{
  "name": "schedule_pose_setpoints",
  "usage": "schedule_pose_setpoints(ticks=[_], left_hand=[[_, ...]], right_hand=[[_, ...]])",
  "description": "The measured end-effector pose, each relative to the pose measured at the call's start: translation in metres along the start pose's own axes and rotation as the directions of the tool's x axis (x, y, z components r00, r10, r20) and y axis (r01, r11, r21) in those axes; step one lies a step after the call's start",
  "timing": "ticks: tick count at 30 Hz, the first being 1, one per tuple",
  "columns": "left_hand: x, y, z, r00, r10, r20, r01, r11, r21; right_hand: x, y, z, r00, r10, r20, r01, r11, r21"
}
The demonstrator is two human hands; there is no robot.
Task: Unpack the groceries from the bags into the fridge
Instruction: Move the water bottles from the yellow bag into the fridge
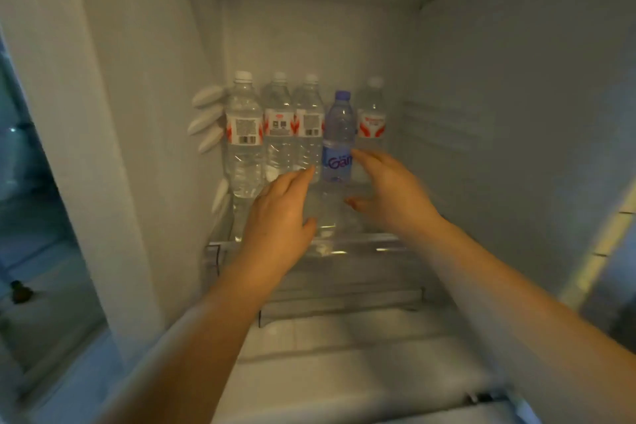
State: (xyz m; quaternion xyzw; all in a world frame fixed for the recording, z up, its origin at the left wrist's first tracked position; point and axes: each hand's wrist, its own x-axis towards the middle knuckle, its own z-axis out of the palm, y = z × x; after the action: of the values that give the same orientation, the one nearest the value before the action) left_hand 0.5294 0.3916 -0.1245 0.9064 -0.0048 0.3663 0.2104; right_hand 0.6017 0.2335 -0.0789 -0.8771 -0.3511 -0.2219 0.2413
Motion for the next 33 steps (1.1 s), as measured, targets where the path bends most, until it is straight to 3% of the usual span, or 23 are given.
schedule_pose_setpoints(ticks=[7,14,18,22,27,33], left_hand=[[-0.091,0.042,-0.009,0.967,0.158,0.201,-0.154,0.987,-0.036],[-0.206,0.094,-0.002,0.861,0.331,0.386,-0.311,0.943,-0.115],[-0.256,0.127,0.012,0.762,0.442,0.473,-0.400,0.896,-0.194],[-0.296,0.169,0.031,0.665,0.539,0.516,-0.467,0.840,-0.276],[-0.352,0.244,0.053,0.483,0.677,0.555,-0.541,0.729,-0.419],[-0.426,0.359,0.086,0.322,0.799,0.507,-0.598,0.587,-0.545]], right_hand=[[-0.146,-0.021,-0.037,0.979,0.200,0.029,-0.191,0.961,-0.202],[-0.310,-0.044,-0.058,0.893,0.440,0.093,-0.405,0.877,-0.259],[-0.389,-0.054,-0.069,0.823,0.563,0.077,-0.518,0.799,-0.304],[-0.465,-0.058,-0.086,0.719,0.693,0.057,-0.638,0.690,-0.343],[-0.571,-0.059,-0.121,0.557,0.830,0.008,-0.770,0.520,-0.369],[-0.701,-0.047,-0.184,0.349,0.936,-0.054,-0.863,0.298,-0.408]])
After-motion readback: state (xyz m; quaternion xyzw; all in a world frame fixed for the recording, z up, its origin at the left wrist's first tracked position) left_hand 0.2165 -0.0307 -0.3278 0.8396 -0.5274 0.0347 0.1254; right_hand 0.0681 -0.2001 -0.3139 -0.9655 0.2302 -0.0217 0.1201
